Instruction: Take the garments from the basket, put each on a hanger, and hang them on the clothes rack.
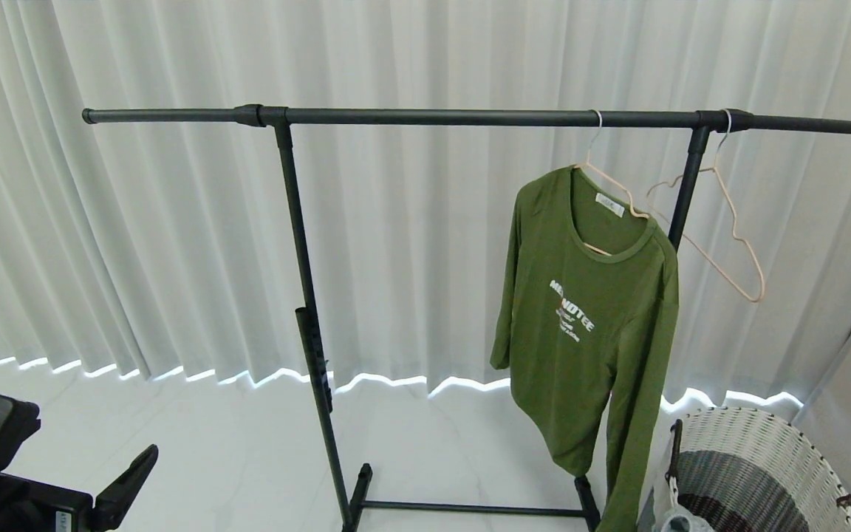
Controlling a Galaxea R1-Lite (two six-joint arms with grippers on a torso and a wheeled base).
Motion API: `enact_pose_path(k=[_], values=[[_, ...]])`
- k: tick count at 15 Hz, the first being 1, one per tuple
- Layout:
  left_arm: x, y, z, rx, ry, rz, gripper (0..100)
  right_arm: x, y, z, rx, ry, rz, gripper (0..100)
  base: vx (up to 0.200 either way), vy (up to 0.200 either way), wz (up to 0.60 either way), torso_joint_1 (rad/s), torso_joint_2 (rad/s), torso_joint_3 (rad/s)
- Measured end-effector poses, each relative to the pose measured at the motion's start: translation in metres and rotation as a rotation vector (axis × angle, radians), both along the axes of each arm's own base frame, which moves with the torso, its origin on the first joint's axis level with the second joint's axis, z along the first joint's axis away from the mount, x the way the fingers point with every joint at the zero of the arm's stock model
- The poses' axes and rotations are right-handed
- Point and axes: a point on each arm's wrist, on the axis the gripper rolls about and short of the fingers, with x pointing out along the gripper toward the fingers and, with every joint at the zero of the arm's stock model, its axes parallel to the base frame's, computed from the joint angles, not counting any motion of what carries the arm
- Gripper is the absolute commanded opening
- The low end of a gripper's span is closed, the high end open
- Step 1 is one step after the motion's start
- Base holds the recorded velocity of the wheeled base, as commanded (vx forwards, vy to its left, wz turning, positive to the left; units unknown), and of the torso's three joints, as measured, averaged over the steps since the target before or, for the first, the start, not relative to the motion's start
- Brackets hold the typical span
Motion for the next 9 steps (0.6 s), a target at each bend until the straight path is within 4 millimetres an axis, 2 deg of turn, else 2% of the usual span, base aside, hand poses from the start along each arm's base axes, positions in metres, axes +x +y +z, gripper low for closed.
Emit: enact_pose_path(k=[6, 9], values=[[0.0001, -0.0012, 0.001, -0.011, -0.004, -0.038, 100, -0.0005, -0.0004, -0.004, -0.007, 0.016, -0.005, 100, 0.0, 0.0, 0.0, -0.168, 0.46, 0.294], [0.0, -0.0014, 0.0017, -0.012, -0.008, -0.047, 100, -0.0014, -0.0017, -0.0086, -0.011, 0.034, -0.015, 100, 0.0, 0.0, 0.0, -0.119, 0.43, 0.299]])
